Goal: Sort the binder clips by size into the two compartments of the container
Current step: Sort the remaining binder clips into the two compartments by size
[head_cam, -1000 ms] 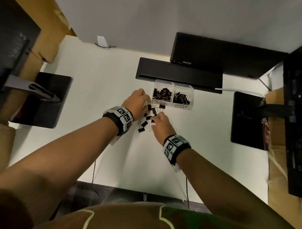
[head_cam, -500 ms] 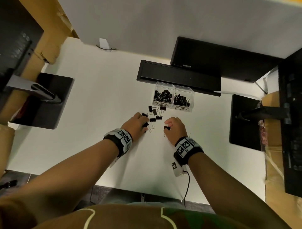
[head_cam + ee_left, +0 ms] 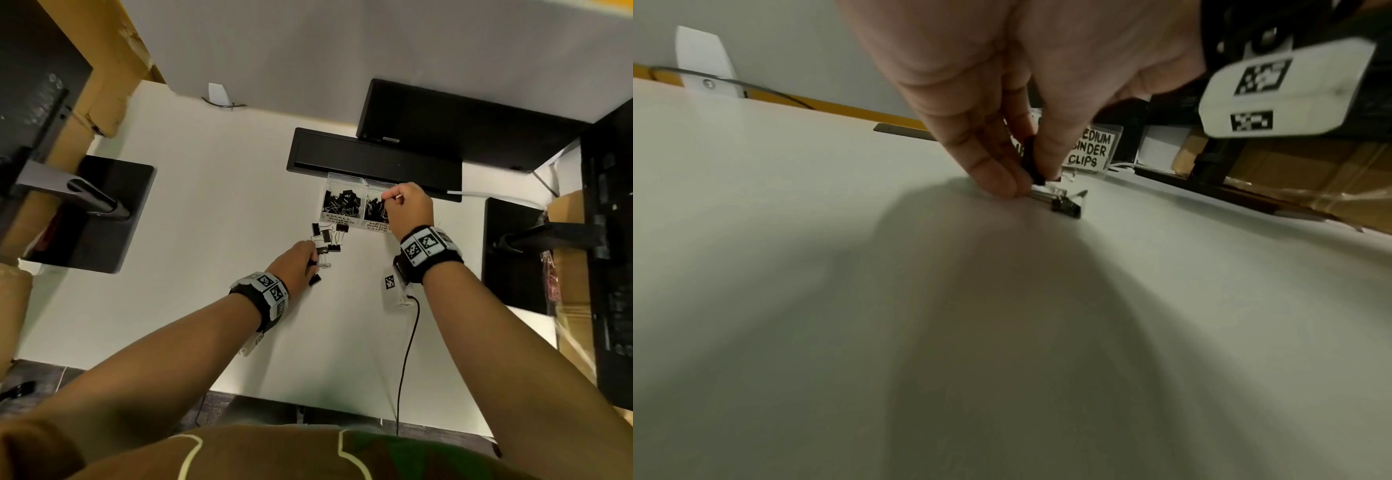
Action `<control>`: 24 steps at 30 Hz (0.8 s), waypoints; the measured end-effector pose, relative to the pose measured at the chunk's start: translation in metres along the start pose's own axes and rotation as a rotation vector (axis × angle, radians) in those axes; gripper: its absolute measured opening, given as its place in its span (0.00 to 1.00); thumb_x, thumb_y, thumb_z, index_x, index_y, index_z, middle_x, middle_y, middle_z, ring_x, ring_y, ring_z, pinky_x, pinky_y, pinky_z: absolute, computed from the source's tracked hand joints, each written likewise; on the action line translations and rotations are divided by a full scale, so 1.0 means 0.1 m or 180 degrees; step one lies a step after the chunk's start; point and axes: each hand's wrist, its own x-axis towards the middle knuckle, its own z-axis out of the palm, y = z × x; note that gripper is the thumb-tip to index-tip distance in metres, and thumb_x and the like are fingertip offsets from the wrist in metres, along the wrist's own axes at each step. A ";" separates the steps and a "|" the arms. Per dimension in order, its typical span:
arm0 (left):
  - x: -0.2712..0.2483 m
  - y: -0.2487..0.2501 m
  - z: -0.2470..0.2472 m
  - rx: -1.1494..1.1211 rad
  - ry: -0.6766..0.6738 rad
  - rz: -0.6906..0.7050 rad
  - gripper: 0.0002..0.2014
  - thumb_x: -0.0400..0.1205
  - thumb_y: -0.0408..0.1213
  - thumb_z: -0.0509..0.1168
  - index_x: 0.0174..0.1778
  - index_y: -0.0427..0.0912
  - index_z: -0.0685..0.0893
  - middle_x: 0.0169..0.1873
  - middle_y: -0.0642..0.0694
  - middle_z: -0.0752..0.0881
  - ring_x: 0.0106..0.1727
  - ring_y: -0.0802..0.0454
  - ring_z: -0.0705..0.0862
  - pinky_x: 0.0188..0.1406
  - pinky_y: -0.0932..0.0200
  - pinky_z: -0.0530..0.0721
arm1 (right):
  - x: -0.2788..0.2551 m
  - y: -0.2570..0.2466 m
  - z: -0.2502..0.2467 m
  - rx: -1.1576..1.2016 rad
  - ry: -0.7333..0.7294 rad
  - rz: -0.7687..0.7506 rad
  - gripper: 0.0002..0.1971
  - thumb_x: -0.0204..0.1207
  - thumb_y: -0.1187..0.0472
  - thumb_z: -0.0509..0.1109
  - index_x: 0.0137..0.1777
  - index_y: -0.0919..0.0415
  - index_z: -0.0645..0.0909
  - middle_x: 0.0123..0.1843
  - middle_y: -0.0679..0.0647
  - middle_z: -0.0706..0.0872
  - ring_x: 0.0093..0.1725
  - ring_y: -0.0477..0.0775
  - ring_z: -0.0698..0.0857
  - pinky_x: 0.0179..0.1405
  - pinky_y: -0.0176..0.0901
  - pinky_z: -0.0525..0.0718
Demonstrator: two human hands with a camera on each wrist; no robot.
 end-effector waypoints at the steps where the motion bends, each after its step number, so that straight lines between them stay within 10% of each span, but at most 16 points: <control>1: -0.01 0.01 -0.02 -0.0041 0.0024 -0.0037 0.04 0.81 0.35 0.61 0.50 0.44 0.74 0.46 0.49 0.81 0.44 0.45 0.82 0.44 0.54 0.79 | 0.02 0.02 0.02 -0.0082 -0.0059 0.0023 0.08 0.79 0.68 0.63 0.48 0.61 0.85 0.59 0.56 0.83 0.52 0.51 0.81 0.53 0.41 0.82; 6: 0.01 0.03 -0.13 -0.0299 0.0341 -0.0132 0.17 0.83 0.37 0.57 0.70 0.47 0.69 0.56 0.47 0.80 0.45 0.50 0.82 0.51 0.55 0.81 | -0.24 -0.02 0.17 -0.0212 -0.0171 -0.0290 0.09 0.80 0.66 0.61 0.49 0.61 0.84 0.59 0.55 0.82 0.67 0.55 0.74 0.69 0.42 0.71; 11: 0.11 -0.01 -0.19 0.0050 0.0216 -0.0245 0.20 0.83 0.32 0.56 0.73 0.40 0.70 0.64 0.39 0.76 0.57 0.43 0.82 0.61 0.51 0.80 | -0.63 -0.01 0.54 -0.0643 -0.1251 -0.0690 0.14 0.80 0.68 0.60 0.62 0.62 0.81 0.66 0.54 0.79 0.74 0.56 0.68 0.75 0.46 0.65; 24: 0.16 0.05 -0.08 0.0450 0.0155 -0.0258 0.14 0.81 0.31 0.59 0.63 0.37 0.76 0.57 0.38 0.75 0.51 0.40 0.81 0.54 0.50 0.82 | -0.92 0.32 0.66 -0.0758 -0.1078 -0.0657 0.06 0.78 0.66 0.63 0.53 0.63 0.79 0.54 0.57 0.81 0.55 0.58 0.77 0.49 0.43 0.76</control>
